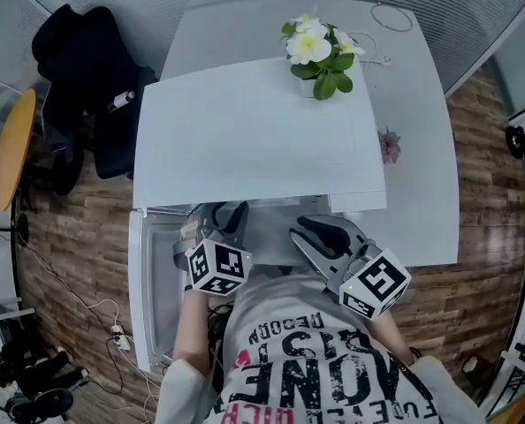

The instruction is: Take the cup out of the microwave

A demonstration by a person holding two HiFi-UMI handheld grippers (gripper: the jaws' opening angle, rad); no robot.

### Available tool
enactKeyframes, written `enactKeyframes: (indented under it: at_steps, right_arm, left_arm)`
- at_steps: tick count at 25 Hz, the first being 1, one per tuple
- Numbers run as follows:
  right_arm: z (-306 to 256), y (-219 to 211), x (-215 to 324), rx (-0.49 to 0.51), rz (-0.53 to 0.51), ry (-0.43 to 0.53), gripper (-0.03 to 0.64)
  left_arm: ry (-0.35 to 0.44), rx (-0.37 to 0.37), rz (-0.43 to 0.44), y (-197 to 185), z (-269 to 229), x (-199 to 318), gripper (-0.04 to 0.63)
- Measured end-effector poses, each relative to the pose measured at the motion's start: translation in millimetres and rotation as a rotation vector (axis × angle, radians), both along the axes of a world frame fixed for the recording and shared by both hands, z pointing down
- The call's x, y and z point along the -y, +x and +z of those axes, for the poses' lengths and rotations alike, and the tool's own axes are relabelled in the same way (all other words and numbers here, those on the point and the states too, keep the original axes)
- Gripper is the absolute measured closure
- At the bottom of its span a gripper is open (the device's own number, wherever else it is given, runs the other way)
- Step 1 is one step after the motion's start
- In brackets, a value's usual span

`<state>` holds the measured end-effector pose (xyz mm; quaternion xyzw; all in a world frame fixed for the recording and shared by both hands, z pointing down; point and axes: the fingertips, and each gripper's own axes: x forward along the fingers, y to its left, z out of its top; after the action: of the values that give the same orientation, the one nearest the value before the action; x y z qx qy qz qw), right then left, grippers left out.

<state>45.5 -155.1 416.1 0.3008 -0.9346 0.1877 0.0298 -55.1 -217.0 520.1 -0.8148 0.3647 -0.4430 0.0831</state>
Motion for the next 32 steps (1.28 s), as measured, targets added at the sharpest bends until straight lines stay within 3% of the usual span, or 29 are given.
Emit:
enactKeyframes:
  at_steps: [10, 18, 25, 32]
  right_arm:
    - [0.3, 0.1, -2.4, 0.002, 0.025, -0.002, 0.520]
    - [-1.3, -2.0, -4.3, 0.001, 0.033, -0.005, 0.520]
    - [0.0, -3.1, -5.5, 0.000, 0.033, -0.011, 0.520]
    - [0.8, -2.2, -5.6, 0.000, 0.040, -0.019, 0.520]
  left_arm:
    - [0.009, 0.173, 0.071, -3.4, 7.9, 5.5, 0.465]
    - [-0.007, 0.260, 0.155, -4.2, 21.5, 0.6, 0.482]
    - [-0.039, 0.285, 0.177, -3.2, 32.2, -4.4, 0.532]
    - [-0.062, 0.247, 0.173, 0.4, 32.7, -8.3, 0.565]
